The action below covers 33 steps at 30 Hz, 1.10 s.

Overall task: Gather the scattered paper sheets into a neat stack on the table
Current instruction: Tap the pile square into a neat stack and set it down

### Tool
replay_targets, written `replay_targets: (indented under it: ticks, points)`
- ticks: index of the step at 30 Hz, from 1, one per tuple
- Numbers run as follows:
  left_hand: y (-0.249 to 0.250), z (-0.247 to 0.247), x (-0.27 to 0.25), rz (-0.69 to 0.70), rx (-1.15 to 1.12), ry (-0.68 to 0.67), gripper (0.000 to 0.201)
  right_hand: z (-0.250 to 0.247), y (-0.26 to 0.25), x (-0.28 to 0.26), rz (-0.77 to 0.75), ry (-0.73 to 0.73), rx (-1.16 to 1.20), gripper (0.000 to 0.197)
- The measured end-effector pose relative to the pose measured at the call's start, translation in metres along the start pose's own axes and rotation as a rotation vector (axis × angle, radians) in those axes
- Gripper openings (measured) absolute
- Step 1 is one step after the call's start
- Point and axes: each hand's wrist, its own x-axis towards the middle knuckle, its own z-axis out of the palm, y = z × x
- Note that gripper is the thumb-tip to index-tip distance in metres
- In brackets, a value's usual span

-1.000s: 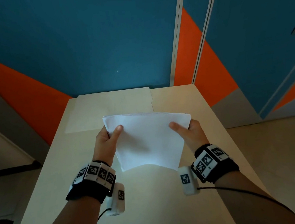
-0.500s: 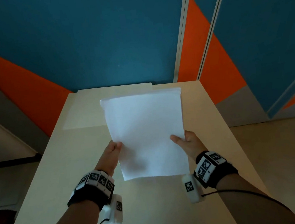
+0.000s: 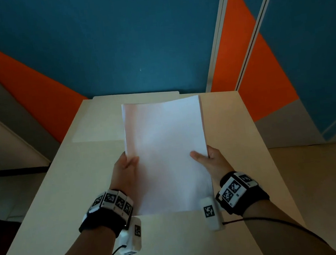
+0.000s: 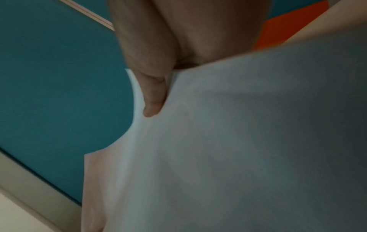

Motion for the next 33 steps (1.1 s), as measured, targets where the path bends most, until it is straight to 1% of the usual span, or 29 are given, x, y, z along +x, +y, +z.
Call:
replay_targets:
  ticks: [2, 4, 7, 9, 10, 14, 16, 19, 21, 22, 24, 26, 27, 28, 29, 30, 31, 33]
  points:
    - [0.000, 0.001, 0.001, -0.038, -0.051, 0.019, 0.022, 0.001, 0.002, 0.005, 0.014, -0.037, 0.020, 0.014]
    - [-0.001, 0.000, 0.005, -0.049, -0.071, 0.053, 0.023, 0.002, 0.006, 0.007, 0.030, -0.073, 0.047, 0.016]
    - [-0.002, -0.003, 0.015, -0.075, -0.088, 0.095, 0.023, 0.005, 0.014, 0.008, 0.050, -0.119, -0.007, 0.036]
    - [-0.008, -0.007, 0.024, -0.103, -0.085, 0.128, 0.022, 0.008, 0.020, 0.010, 0.075, -0.151, -0.031, 0.045]
    - [-0.012, -0.009, 0.030, -0.116, -0.067, 0.140, 0.021, 0.010, 0.021, 0.012, 0.088, -0.156, -0.038, 0.045]
    - [-0.022, -0.017, 0.057, -0.166, -0.015, 0.140, 0.014, 0.017, 0.021, 0.023, 0.082, -0.163, -0.060, 0.030]
    - [-0.026, -0.020, 0.073, -0.190, 0.040, 0.126, 0.016, 0.022, 0.018, 0.031, 0.084, -0.149, -0.075, 0.031]
    - [-0.026, -0.025, 0.096, -0.212, 0.124, 0.047, 0.023, 0.028, 0.011, 0.047, 0.102, -0.089, -0.048, 0.036]
    - [-0.023, -0.031, 0.113, -0.260, 0.155, 0.012, 0.026, 0.032, 0.006, 0.057, 0.105, -0.069, 0.002, 0.034]
    - [-0.024, -0.036, 0.123, -0.300, 0.129, 0.013, 0.027, 0.033, 0.005, 0.063, 0.100, -0.057, 0.021, 0.033]
    - [-0.026, -0.050, 0.144, -0.339, 0.124, 0.064, 0.028, 0.034, 0.004, 0.073, 0.087, -0.049, 0.071, 0.031]
    - [-0.032, -0.067, 0.167, -0.336, 0.214, 0.164, 0.031, 0.035, 0.002, 0.083, 0.077, -0.047, 0.123, 0.032]
    - [-0.032, -0.076, 0.177, -0.351, 0.282, 0.212, 0.033, 0.036, 0.002, 0.087, 0.073, -0.041, 0.131, 0.044]
    - [-0.033, -0.084, 0.187, -0.362, 0.344, 0.248, 0.036, 0.035, 0.004, 0.091, 0.071, -0.028, 0.137, 0.065]
    - [-0.033, -0.093, 0.197, -0.368, 0.395, 0.272, 0.038, 0.035, 0.006, 0.096, 0.074, -0.013, 0.151, 0.081]
    - [-0.034, -0.100, 0.208, -0.374, 0.431, 0.290, 0.040, 0.035, 0.010, 0.100, 0.073, -0.006, 0.180, 0.090]
    - [-0.035, -0.108, 0.217, -0.377, 0.453, 0.307, 0.043, 0.035, 0.013, 0.103, 0.069, -0.004, 0.205, 0.092]
    - [-0.037, -0.121, 0.236, -0.404, 0.496, 0.350, 0.048, 0.037, 0.018, 0.107, 0.074, -0.006, 0.242, 0.092]
